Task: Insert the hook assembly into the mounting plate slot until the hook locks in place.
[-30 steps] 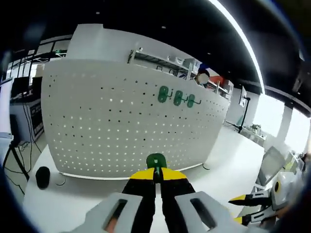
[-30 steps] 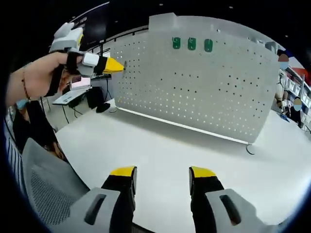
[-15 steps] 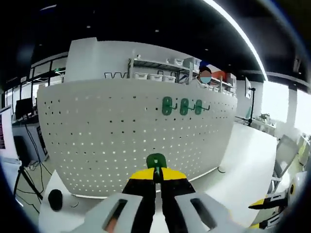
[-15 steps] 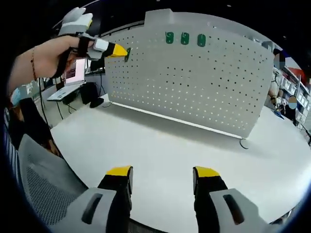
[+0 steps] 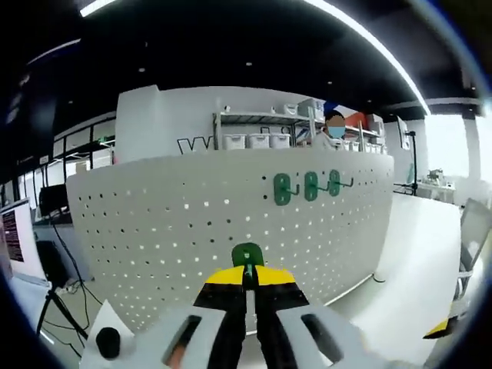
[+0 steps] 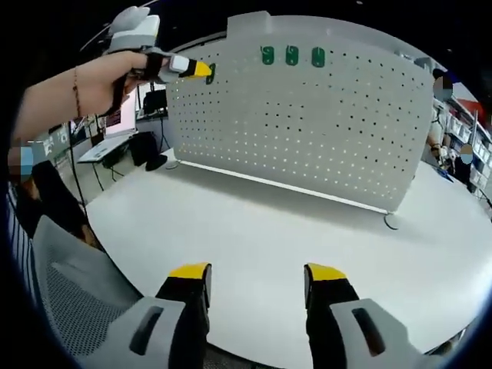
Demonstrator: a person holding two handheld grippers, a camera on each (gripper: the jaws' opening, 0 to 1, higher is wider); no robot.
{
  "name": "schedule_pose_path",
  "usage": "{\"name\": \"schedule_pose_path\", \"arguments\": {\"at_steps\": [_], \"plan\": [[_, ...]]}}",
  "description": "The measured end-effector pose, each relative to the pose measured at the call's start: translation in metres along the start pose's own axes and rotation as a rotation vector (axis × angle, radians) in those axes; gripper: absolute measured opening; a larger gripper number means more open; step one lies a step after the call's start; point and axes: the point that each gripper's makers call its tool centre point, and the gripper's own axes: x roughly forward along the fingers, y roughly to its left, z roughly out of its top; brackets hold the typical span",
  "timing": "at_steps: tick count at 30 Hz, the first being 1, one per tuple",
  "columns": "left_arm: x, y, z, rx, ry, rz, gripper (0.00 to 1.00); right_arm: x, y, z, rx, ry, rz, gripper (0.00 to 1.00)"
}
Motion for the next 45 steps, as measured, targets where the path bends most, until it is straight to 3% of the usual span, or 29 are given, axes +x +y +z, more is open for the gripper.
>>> {"name": "schedule_pose_path", "arguments": {"at_steps": [14, 19, 35, 45], "plan": [[0.025, -0.001, 0.031, 0.07, -0.117, 0.064, 0.01, 0.001, -0.002, -0.001, 0.008, 0.004, -0.008, 0.44], [0.034, -0.004, 0.04, 0.145, -0.153, 0.083, 0.02, 0.0, -0.004, -0.001, 0.025, 0.003, -0.011, 0.43], [0.061, -0.004, 0.061, 0.07, -0.197, 0.153, 0.02, 0.001, -0.005, -0.001, 0.067, 0.007, 0.0, 0.41], [0.07, 0.0, 0.055, 0.062, -0.183, 0.181, 0.02, -0.001, -0.008, 0.001, 0.108, -0.002, 0.004, 0.39]]}}
